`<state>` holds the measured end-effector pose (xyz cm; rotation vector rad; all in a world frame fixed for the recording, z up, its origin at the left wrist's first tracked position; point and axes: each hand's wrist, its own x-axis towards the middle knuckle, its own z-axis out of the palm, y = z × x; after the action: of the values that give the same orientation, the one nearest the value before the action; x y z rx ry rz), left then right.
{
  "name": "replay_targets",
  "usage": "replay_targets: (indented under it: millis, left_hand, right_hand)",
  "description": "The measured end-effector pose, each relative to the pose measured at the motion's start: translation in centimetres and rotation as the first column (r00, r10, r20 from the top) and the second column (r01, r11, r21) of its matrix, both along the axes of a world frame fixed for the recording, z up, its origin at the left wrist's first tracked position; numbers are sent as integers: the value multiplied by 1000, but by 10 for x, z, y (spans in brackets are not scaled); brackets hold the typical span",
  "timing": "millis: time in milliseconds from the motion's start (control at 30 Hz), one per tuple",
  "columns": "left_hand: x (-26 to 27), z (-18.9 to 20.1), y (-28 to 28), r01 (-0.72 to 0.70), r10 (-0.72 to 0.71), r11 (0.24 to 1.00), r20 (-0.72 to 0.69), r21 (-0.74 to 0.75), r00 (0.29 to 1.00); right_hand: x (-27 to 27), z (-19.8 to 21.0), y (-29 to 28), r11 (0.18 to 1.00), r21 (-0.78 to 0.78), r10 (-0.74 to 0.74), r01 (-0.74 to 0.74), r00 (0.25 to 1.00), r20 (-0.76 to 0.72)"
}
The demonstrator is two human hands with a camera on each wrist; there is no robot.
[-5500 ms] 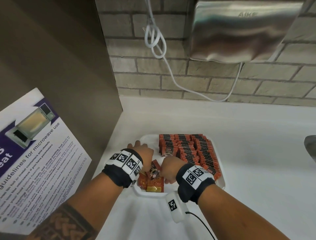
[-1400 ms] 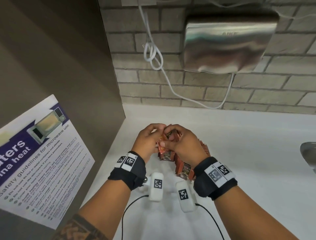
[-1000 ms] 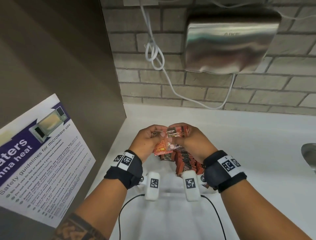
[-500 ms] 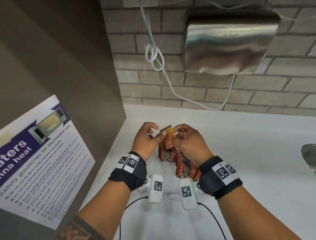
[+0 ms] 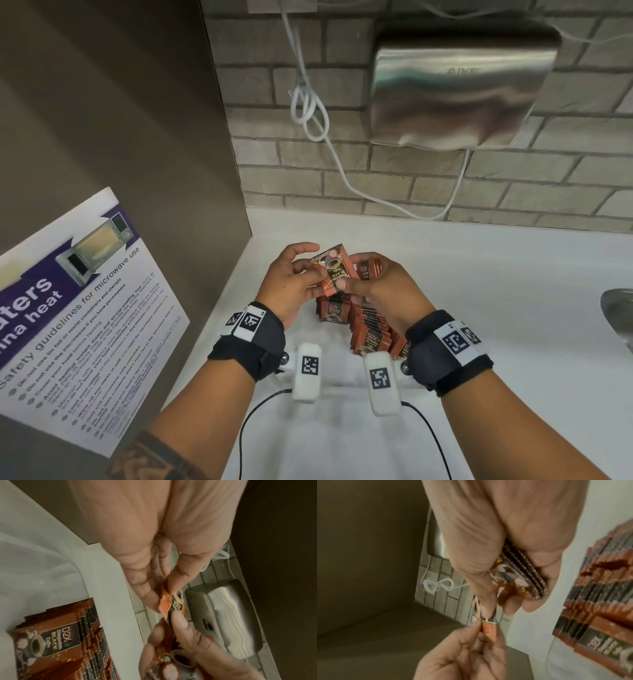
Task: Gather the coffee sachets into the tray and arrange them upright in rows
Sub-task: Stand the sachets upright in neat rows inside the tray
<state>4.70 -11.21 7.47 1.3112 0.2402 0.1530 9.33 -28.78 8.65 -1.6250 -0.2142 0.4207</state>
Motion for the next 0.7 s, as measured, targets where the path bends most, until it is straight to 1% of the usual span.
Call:
replay_targets:
  millis: [67, 133, 200, 233, 300, 367, 400, 433, 500, 567, 633, 667, 700]
  left_hand:
    - [-2, 3, -2, 30, -30, 999, -6, 35, 1000]
    - [-3, 7, -2, 32, -30, 987, -20, 157, 999]
    - [-3, 5, 0, 12, -3, 966, -35, 258, 999]
    - [-3, 4, 1, 18, -3, 965, -57, 261, 998]
    - [-4, 4, -1, 65, -50, 987, -99, 145, 994]
    - [-7, 6, -5, 118, -119, 993, -86, -19, 989]
    - [-9, 7, -8, 143, -147, 988, -76, -58, 986]
    - [-11, 8, -11, 166, -171, 984, -73, -60, 983]
    - [-13, 8, -16, 188, -185, 982, -92, 29, 978]
    - [-15, 11, -18, 173, -146, 963, -142, 206, 979]
    - [-13, 11, -17, 132, -83, 905, -136, 404, 987]
    - [-13, 11, -17, 110, -63, 875, -114, 472, 991]
    - [-13, 12, -18, 107, -64, 855, -101, 507, 993]
  right_hand:
    - [-2, 3, 1, 995, 87, 62, -58, 997, -41]
    - [-1, 7, 1, 992, 99, 84, -80, 996, -28]
    - [2, 10, 1, 989, 146, 36, -35, 999, -6]
    - [4, 11, 0, 981, 195, -9, 9, 1000, -2]
    - [4, 12, 1, 957, 287, -51, 50, 999, -6]
    - [-1, 13, 4, 955, 298, 7, 4, 999, -33]
    - [-3, 12, 6, 960, 279, 52, -35, 997, -53]
    - [-5, 12, 7, 961, 266, 91, -69, 993, -71]
    - [-6, 11, 8, 957, 279, 113, -76, 986, -118]
    - [-4, 9, 9, 945, 326, 94, -33, 981, -172]
    - [-2, 8, 10, 937, 349, 80, -3, 975, -207]
    - [-1, 8, 11, 935, 355, 70, 12, 974, -217]
    - [-1, 7, 12, 931, 364, 58, 27, 974, -221]
